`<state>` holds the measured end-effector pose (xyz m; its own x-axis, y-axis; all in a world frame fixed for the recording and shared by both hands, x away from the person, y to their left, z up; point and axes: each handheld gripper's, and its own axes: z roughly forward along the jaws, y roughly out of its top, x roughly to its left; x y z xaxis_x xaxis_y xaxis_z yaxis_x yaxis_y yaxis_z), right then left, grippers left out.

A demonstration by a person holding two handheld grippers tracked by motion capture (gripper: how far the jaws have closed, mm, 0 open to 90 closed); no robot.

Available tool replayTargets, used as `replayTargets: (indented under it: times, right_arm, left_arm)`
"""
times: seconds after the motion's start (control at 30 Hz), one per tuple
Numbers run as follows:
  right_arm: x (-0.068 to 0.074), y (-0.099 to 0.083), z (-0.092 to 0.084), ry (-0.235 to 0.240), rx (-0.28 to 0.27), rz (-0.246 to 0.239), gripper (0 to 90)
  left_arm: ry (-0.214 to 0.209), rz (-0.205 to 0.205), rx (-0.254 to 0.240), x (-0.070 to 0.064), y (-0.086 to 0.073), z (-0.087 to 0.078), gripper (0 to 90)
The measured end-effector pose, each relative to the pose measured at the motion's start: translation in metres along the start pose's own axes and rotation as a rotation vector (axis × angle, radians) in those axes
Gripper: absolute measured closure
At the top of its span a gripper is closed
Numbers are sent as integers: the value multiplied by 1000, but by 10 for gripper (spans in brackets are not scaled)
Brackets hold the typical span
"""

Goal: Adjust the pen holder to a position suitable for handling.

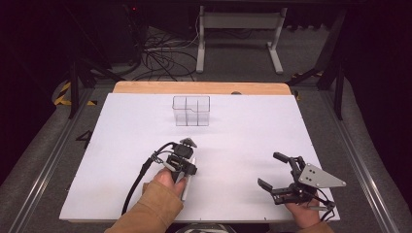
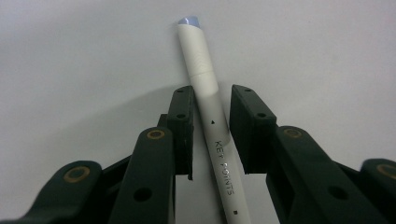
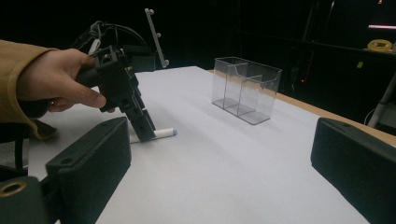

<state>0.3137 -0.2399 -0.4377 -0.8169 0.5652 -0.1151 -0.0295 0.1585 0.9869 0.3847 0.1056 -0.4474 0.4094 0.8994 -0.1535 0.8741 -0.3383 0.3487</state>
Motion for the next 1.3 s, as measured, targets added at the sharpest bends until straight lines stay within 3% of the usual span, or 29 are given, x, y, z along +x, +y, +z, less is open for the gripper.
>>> replayTargets:
  times: [0.13,0.37,0.73,0.93,1.3]
  right_arm:
    - [0,0,0,1,2,2,52]
    - [0,0,0,4,5,0,52]
    - [1,-1,1,0,9,-2,52]
    - [1,-1,1,-2,9,-2,52]
    - [1,-1,1,2,11,-2,52]
  left_arm:
    - [-14,-34,-2,1,0,0,701]
    - [34,-20,-14,-7,0,2,718]
    - [21,-65,-33,-6,-1,2,774]
    - [10,-68,-48,-6,-2,-1,778]
    - [-9,-33,-144,-7,0,-25,781]
